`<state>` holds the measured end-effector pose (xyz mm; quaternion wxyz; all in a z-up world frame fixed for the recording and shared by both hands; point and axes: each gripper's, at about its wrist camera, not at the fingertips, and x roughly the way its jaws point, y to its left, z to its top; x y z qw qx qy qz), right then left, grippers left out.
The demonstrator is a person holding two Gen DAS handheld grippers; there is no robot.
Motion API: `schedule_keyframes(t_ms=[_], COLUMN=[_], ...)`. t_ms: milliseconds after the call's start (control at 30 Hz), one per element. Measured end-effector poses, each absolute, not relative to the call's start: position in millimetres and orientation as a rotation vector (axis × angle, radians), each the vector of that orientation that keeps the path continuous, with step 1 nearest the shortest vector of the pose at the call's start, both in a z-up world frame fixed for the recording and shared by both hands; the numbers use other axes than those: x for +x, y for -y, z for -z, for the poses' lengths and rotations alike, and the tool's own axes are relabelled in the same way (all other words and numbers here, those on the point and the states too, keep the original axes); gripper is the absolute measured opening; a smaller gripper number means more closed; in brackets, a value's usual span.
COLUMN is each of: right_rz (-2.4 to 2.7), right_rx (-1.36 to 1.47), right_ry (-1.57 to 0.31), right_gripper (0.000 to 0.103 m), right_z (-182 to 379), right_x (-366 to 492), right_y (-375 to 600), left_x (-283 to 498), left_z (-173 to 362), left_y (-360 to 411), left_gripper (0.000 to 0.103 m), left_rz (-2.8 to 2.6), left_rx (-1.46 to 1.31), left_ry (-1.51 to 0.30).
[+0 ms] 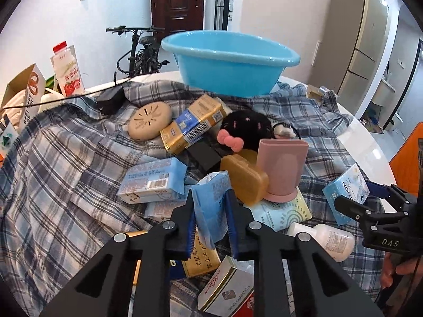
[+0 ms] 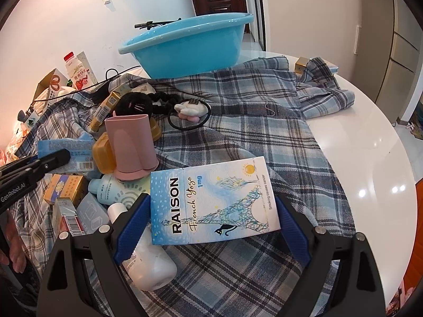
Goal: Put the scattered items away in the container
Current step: 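Lift the wet-wipe packet with the left gripper out of the pile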
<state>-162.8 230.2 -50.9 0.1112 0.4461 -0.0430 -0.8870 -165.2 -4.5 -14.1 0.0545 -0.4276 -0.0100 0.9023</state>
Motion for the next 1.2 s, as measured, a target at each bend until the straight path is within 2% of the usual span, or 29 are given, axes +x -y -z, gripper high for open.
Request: schedule_keyframes(t_ms=[833,1200], right_rz=[2.618,2.622], right_rx=[1.252,1.276], right_ry=[0.099,0.117], right_gripper=[0.091,0.091], right_z=[34.3,38.7], right_x=[-151.1,-152.8], right_y=[-221.5,-228.5], left_x=[-149.4,-163.8], left_z=[-7.9,23.9], left_y=[14.1,7.2], left_gripper=[0.02,0.02], left_rz=[-2.774,-2.709], left_rx=[-1.263,-1.391], left_ry=[0.039,0.017])
